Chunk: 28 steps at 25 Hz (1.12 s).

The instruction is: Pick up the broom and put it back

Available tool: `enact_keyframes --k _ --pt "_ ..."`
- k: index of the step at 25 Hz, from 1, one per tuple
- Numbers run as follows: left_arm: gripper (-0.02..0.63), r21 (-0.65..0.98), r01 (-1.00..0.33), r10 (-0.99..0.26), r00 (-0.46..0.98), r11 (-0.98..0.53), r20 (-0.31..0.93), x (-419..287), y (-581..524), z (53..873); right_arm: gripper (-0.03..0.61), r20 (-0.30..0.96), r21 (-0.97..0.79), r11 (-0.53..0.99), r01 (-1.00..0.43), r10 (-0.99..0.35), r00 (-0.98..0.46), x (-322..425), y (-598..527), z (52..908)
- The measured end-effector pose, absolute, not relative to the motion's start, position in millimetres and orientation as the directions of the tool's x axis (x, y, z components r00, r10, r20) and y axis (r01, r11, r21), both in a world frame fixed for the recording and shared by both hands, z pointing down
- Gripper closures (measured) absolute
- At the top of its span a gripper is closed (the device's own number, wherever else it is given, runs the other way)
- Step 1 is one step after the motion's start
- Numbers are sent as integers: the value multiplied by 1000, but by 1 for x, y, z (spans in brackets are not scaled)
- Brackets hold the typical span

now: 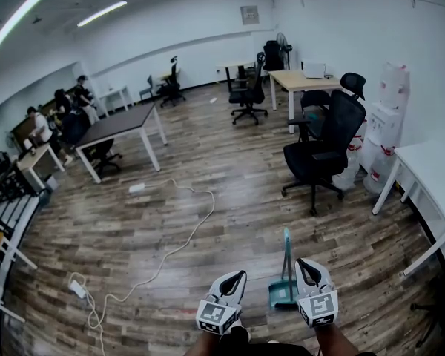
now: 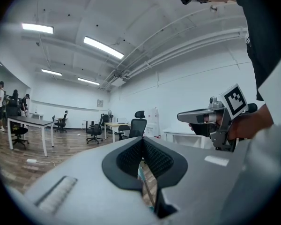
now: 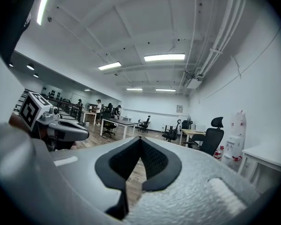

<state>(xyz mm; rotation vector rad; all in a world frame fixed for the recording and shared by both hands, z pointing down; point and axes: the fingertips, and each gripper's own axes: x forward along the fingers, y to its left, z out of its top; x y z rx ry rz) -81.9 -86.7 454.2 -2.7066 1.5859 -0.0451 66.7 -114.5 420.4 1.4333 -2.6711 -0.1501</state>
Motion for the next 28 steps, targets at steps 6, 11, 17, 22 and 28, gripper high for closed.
enact_keyframes --k 6,11,17,22,28 --pt "594 -24 -874 -874 485 -485 22 -76 -83 456 577 28 144 544 -827 -837 -546 73 -111 418" --pt "594 -16 -881 -881 473 -473 18 -79 -85 456 577 12 151 546 -824 -835 -551 71 -113 414" --pt "594 -10 -876 -876 483 -483 19 -68 -86 456 577 21 155 552 -820 -831 -556 75 -115 413" --pt "594 -12 -872 -872 489 -489 24 -69 -86 459 578 17 151 554 -819 -830 -558 73 -116 414" --pt "594 -7 -877 -877 480 -480 20 -62 -91 456 578 17 163 560 -813 -825 -565 80 -118 413"
